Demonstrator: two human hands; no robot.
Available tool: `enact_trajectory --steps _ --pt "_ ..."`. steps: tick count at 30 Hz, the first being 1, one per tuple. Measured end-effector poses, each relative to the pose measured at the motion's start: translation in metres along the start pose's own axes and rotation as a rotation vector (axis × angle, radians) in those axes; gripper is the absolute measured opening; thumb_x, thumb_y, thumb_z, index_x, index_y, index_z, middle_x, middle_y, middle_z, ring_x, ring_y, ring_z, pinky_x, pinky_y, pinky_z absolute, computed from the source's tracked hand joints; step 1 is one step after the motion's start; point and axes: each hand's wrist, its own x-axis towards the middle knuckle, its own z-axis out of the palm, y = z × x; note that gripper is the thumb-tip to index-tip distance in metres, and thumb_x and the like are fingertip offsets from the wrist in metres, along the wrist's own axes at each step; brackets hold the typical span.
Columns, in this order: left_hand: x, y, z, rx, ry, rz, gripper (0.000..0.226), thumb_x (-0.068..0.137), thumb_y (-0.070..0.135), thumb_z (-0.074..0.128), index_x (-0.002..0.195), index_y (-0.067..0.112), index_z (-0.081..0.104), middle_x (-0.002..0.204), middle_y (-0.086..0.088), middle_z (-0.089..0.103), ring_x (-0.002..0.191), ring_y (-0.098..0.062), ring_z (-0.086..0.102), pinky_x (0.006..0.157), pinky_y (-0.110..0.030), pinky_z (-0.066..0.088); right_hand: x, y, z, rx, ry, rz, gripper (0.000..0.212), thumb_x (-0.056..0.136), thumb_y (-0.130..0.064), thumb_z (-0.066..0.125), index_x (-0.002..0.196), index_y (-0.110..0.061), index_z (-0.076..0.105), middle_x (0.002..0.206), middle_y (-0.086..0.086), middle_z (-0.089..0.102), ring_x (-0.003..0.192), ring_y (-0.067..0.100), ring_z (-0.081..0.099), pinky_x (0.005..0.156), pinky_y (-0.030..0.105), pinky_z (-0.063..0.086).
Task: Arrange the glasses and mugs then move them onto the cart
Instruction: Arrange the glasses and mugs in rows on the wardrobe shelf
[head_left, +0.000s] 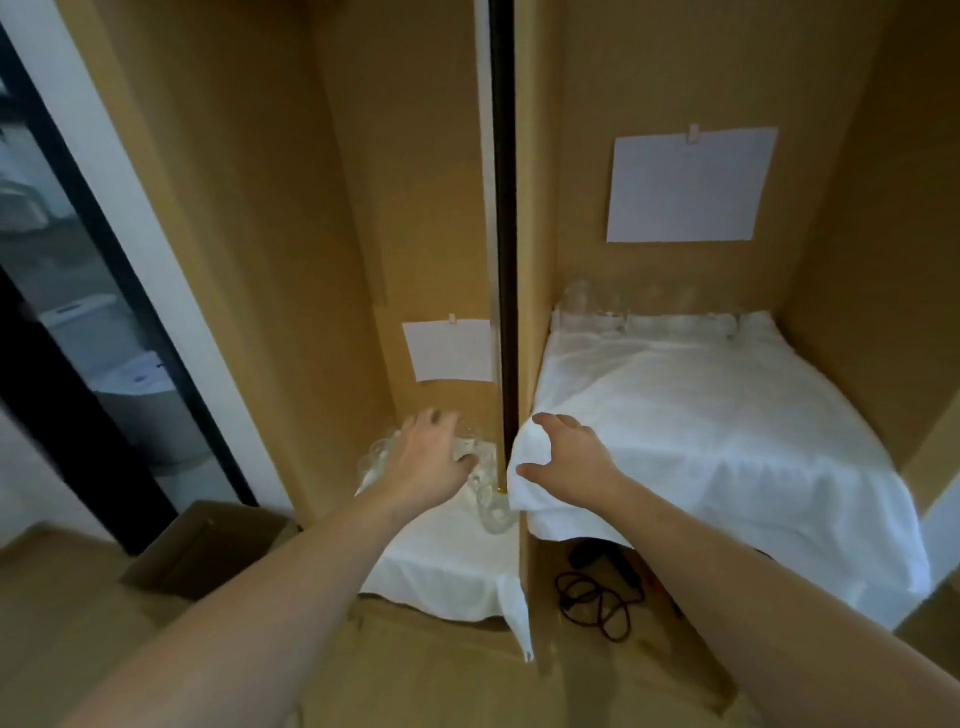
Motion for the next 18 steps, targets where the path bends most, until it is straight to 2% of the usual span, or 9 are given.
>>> enact_trajectory --steps 4,9,14,18 --pt "-0.018 -0.068 -0.013 -0.039 0.01 -0.062 0.062 0.095 0.05 0.062 0.146 0.018 0.044 0.148 -0.007 0.043 0.137 -0.03 0.038 0.109 -0.046 0.041 0.01 -0.051 0.04 0.016 -0.021 0.004 0.075 0.087 -0.047 0.07 0.149 -0.019 0.039 0.147 0.008 0.047 0.132 0.03 0.045 0.105 0.04 0.044" --pt "-0.035 -0.138 -0.019 -0.03 -0.059 -0.101 0.067 0.094 0.052 0.062 0.149 0.021 0.041 0.148 -0.006 0.044 0.135 -0.03 0.04 0.109 -0.042 0.041 0.009 -0.1 0.091 0.063 -0.057 0.023 0.078 0.087 -0.048 0.07 0.152 -0.021 0.036 0.151 0.006 0.045 0.135 0.028 0.045 0.107 0.036 0.042" --pt "-0.048 -0.182 -0.019 -0.078 -0.093 -0.175 0.064 0.096 0.05 0.061 0.149 0.021 0.041 0.148 -0.006 0.045 0.134 -0.029 0.042 0.107 -0.039 0.039 0.009 -0.124 0.135 0.04 -0.171 0.058 0.082 0.086 -0.051 0.07 0.154 -0.025 0.032 0.155 0.002 0.042 0.133 0.025 0.048 0.103 0.035 0.046" --pt "-0.057 -0.214 -0.014 -0.097 -0.108 -0.248 0.066 0.094 0.052 0.062 0.149 0.021 0.042 0.15 -0.005 0.045 0.134 -0.028 0.044 0.11 -0.04 0.041 0.031 -0.147 0.147 0.041 -0.198 0.053 0.079 0.088 -0.049 0.071 0.154 -0.023 0.034 0.153 0.004 0.043 0.13 0.026 0.05 0.1 0.035 0.048"
